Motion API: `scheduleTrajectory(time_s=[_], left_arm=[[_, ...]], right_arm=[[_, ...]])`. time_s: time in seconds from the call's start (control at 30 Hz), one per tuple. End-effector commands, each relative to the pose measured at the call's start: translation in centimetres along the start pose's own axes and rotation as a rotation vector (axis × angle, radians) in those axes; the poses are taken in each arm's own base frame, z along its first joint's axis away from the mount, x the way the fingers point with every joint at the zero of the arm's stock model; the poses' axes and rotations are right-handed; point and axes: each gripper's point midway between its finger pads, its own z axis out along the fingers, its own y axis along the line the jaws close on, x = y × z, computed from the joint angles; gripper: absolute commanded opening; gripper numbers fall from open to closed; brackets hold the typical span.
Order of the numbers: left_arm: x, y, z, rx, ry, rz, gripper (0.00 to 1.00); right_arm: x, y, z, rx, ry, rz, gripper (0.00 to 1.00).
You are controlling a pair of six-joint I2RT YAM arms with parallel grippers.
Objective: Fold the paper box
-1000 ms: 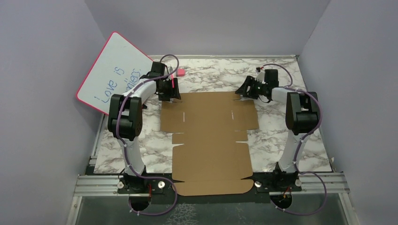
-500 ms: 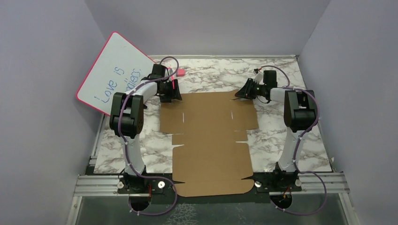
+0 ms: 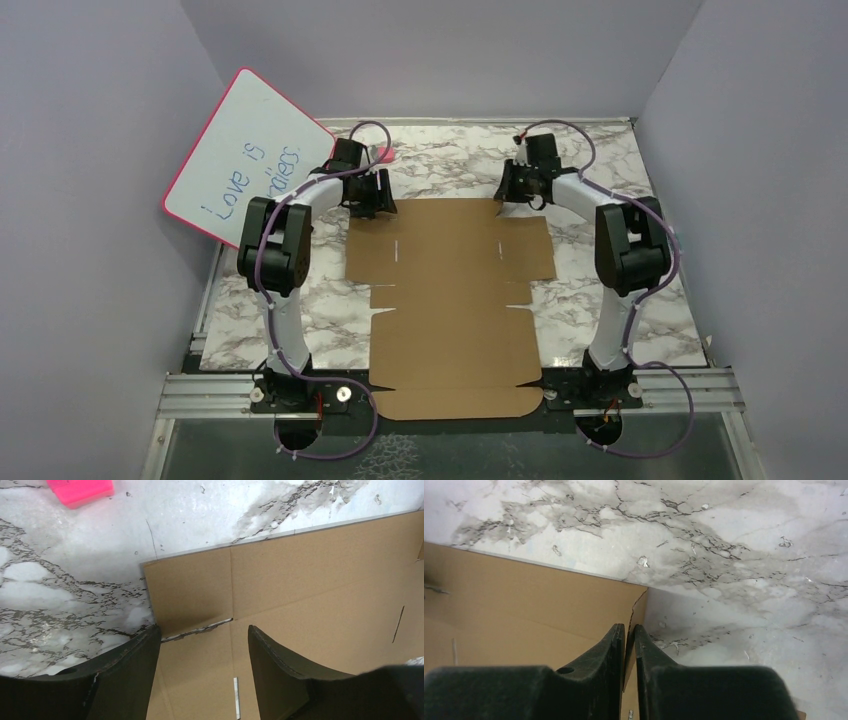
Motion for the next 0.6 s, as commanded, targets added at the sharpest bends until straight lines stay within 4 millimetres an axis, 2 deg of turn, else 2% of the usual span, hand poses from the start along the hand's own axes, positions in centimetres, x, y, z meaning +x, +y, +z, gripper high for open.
scheduleTrajectory(time_s=[0.0,0.2,0.37,0.57], left_arm=[[2.6,-0.6,1.0,0.017,0.067,-0.019,0.66],[2.6,-1.1,1.0,0.025,0.063,-0.009,0.66],[0.7,-1.2,-0.6,0.002,-0.005,0.014,0.68],[-1.6,-0.5,-2.4,-0.01,-0.082,-0.018,0.71]], right_arm=[[-0.1,-1.0,-0.7,0.24,0.02,-0.108,0.18],[0.0,-0.7,-0.2,0.375,0.022,-0.179,0.18],[-0.6,-0.7,-1.1,0.385,-0.021,-0.188,0.18],[-1.5,1.1,-3.0,0.294,-0.115,-0.206,0.14]])
